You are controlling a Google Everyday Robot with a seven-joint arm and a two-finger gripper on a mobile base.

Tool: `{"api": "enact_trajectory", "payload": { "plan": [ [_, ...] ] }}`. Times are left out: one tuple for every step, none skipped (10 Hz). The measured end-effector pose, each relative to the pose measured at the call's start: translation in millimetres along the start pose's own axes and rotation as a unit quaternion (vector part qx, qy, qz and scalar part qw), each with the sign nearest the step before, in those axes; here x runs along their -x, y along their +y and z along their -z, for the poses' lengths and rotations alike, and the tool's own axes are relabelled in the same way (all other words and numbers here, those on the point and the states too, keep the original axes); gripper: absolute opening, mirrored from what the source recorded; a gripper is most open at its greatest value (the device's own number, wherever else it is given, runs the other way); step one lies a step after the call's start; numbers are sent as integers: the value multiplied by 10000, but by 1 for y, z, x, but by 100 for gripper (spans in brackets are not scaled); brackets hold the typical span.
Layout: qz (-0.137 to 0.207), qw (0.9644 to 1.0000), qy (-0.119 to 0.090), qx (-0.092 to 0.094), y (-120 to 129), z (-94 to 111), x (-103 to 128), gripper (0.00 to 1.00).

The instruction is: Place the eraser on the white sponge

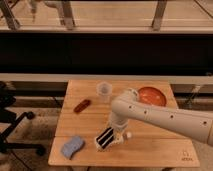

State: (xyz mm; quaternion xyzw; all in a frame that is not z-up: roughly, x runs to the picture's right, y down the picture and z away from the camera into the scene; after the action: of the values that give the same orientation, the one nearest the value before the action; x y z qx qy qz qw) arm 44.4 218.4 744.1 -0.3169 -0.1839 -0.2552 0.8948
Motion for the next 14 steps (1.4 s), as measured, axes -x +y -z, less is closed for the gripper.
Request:
{"api": "enact_trajectory", "payload": {
  "plan": [
    [5, 10000, -4, -1, 2, 0, -2, 28],
    [38, 10000, -18, 4, 2, -1, -1, 32],
    [96, 9999, -36, -4, 0, -2, 2, 43],
    [118, 9999, -45, -9, -1, -3, 3, 49],
    [123, 9999, -46, -20, -3, -2, 4, 49],
    [102, 9999, -51, -41, -5, -3, 2, 46],
    [117, 9999, -59, -48, -9, -3, 3, 43],
    [131, 9999, -62, -52, -9, -2, 5, 46],
    [141, 9999, -66, -53, -8, -1, 5, 52],
    [168, 9998, -76, -53, -9, -2, 7, 59],
    [193, 9998, -87, -68, -11, -2, 8, 59],
    [191, 9997, -91, -78, -12, -2, 6, 55],
    [214, 9997, -99, -87, -15, -2, 8, 44],
    [238, 9996, -100, -92, -16, -1, 10, 36]
  ]
}}
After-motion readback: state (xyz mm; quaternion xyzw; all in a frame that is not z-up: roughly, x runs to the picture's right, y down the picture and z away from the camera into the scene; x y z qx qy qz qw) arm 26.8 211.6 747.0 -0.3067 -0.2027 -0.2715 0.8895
